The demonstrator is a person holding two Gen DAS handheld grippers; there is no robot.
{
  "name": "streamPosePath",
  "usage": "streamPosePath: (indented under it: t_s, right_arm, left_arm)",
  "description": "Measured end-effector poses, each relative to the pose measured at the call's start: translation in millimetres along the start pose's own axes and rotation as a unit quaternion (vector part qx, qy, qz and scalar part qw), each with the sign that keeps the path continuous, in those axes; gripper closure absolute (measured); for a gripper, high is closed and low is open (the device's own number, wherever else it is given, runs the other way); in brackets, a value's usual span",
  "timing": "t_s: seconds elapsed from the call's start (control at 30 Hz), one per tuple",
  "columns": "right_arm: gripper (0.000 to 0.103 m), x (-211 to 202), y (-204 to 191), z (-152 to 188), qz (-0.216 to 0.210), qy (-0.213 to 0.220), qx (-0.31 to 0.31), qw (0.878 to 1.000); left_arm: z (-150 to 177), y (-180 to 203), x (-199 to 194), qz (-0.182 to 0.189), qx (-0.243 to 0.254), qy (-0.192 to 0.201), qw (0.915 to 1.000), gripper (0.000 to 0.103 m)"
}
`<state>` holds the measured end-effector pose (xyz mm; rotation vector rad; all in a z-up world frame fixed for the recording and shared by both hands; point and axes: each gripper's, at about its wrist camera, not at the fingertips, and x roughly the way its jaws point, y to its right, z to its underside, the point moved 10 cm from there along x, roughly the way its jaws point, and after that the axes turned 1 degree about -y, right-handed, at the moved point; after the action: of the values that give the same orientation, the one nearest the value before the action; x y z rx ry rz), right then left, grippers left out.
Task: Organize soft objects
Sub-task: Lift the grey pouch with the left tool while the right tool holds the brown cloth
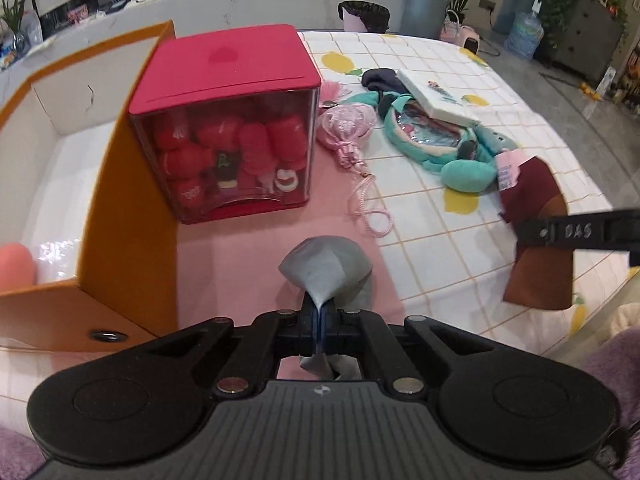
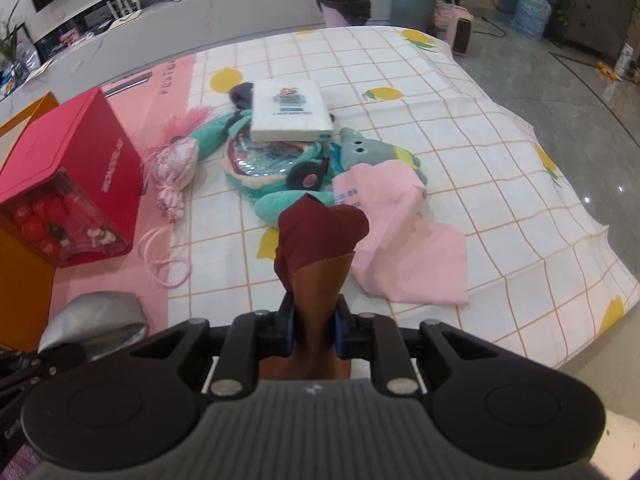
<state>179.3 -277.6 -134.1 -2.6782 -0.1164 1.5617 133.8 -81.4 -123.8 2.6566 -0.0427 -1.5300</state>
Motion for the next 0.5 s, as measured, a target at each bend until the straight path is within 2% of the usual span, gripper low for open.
streamPosePath:
  t_s: [0.27,0.5]
  right_arm:
    - [0.089,-8,-15,-3,0.003,0.015,-0.036,0.999]
    - [0.089,-20,-23,-13,0.038,0.05,-0.062,0.996]
  left_arm:
    - [-6,-4,-15,-0.004,-0.004,0.019,0.9998,0.101]
    - [-26,-9,-41,0.005,-0.004,0.038,0.9993,0.101]
